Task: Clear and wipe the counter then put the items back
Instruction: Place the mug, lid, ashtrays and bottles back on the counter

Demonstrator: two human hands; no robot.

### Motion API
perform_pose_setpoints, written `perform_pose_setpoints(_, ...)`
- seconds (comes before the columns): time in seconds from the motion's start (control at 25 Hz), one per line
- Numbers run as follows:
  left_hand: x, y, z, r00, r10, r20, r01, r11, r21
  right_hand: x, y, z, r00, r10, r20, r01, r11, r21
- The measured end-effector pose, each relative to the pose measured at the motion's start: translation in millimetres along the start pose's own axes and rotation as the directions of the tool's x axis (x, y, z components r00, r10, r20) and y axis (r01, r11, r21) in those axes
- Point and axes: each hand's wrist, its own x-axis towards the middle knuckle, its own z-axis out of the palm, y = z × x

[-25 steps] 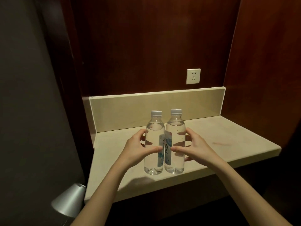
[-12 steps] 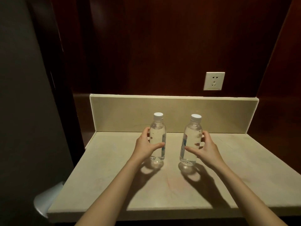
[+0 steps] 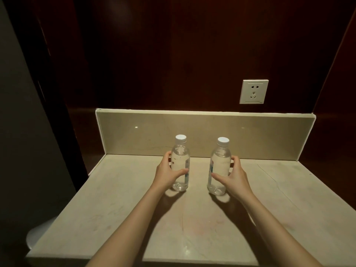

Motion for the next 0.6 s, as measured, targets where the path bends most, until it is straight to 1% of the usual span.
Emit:
perform_pose_setpoints(0.12, -2, -7, 1, 1.000, -0.001, 0.006, 0.001, 1.000, -0.010, 0, 11, 5, 1.000, 0.001, 0.018, -0.001, 1.000, 0.010)
perform_pose_setpoints(0.32, 1, -8, -1, 0.998, -0.043, 0.053, 0.044, 0.999, -0.006, -2, 13, 6, 0.999, -0.011, 0.031, 0.010, 0.999, 0.033)
perform_pose_setpoints(0.4, 1, -10, -4, 0.994, -0.047, 0.096, 0.044, 0.998, 0.040, -3, 14, 5, 0.999, 0.000, 0.050, -0.001, 1.000, 0.018)
perform_pose_setpoints(0.48, -1, -14, -8, 0.989, -0.044, 0.142, 0.026, 0.992, 0.127, -5, 18, 5, 0.996, 0.005, 0.092, 0.003, 0.997, -0.078)
perform_pose_setpoints(0.6, -6, -17, -20, 0.979, -0.050, 0.199, 0.002, 0.972, 0.235, -15, 22, 4, 0.991, 0.043, 0.129, -0.005, 0.960, -0.281)
